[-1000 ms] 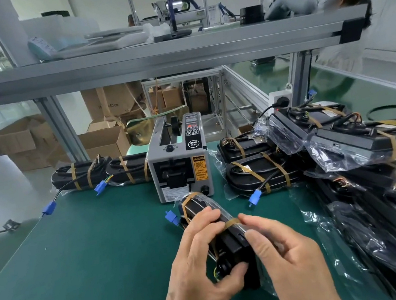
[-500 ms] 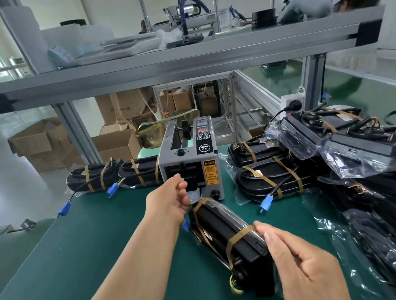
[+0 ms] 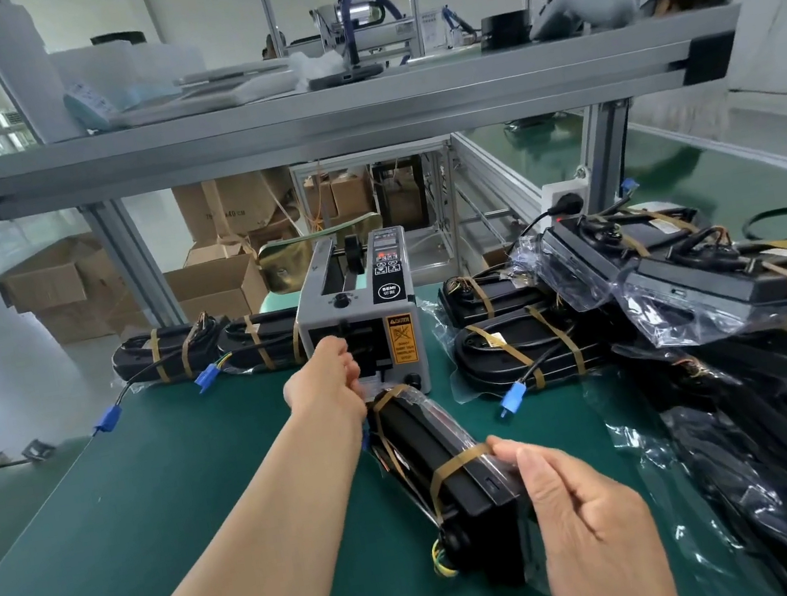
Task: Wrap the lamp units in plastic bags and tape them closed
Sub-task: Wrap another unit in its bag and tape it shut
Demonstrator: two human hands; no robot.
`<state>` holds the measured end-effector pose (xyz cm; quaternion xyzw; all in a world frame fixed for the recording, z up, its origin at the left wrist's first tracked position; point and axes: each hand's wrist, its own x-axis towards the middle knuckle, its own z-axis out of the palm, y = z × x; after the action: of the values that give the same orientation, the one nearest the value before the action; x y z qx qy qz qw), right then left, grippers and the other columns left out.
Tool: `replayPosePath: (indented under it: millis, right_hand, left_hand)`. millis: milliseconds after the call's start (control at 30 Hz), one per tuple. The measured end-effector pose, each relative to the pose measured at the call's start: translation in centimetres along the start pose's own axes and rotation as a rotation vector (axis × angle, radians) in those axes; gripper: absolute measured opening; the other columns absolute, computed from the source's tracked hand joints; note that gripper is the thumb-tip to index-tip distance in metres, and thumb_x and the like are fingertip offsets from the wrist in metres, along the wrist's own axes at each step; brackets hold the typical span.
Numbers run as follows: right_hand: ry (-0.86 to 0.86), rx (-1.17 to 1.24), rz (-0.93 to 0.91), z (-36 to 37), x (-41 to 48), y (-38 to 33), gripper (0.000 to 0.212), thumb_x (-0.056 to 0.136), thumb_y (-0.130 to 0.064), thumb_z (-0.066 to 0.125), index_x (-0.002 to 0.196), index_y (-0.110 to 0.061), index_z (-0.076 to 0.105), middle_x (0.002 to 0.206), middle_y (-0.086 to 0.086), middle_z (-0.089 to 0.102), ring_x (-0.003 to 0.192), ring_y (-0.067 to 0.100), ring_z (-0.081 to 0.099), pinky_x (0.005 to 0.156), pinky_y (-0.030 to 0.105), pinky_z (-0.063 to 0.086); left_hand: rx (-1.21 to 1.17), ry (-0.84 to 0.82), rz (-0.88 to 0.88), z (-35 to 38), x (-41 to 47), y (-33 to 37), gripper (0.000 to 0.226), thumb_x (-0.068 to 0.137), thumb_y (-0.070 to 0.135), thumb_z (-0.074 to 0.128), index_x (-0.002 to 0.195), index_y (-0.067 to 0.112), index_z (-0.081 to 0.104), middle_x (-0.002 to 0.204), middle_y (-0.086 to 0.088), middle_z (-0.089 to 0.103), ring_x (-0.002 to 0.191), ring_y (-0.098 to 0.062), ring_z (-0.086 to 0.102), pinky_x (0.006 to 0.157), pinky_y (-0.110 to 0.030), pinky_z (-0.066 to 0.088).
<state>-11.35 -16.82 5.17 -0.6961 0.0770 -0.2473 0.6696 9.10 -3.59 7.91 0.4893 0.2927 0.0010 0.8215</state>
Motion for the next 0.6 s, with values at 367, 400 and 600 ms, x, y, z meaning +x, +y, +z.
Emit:
replayPosePath:
  millis: [367,400,600]
  right_hand:
    - [-0.048,0.048,0.146,0.0,0.2,-0.4,0.022,0.089,-0.040,0.057,0.083,-0.043,0.078,0.084,-0.009,0.078,0.083,0.012,0.075,0.081,0.042,0.060]
    - [-0.050,0.041,0.143,0.0,0.1,-0.3,0.024,0.093,-0.034,0.058,0.084,-0.042,0.078,0.085,-0.009,0.078,0.083,0.013,0.075,0.082,0.044,0.059]
    - [-0.048,0.046,0.154,0.0,0.2,-0.5,0.031,0.098,-0.023,0.059,0.084,-0.044,0.078,0.082,-0.011,0.078,0.079,0.009,0.074,0.071,0.021,0.056]
  left_hand:
    - [0.797,-0.725,0.325,-6.6,-13.4,-0.3,0.025,0.085,0.010,0.069,0.062,0.018,0.069,0.057,0.004,0.052,0.047,-0.006,0.040,0.049,-0.011,0.035]
    - [0.830,-0.721,0.336,-6.8,-13.9,-0.6,0.024,0.085,0.009,0.070,0.063,0.018,0.070,0.055,0.007,0.052,0.046,-0.003,0.041,0.049,-0.009,0.035]
    - [0.886,-0.694,0.346,-6.8,-14.5,-1.8,0.018,0.080,0.014,0.073,0.062,0.017,0.072,0.056,0.010,0.062,0.051,0.002,0.051,0.053,-0.006,0.039]
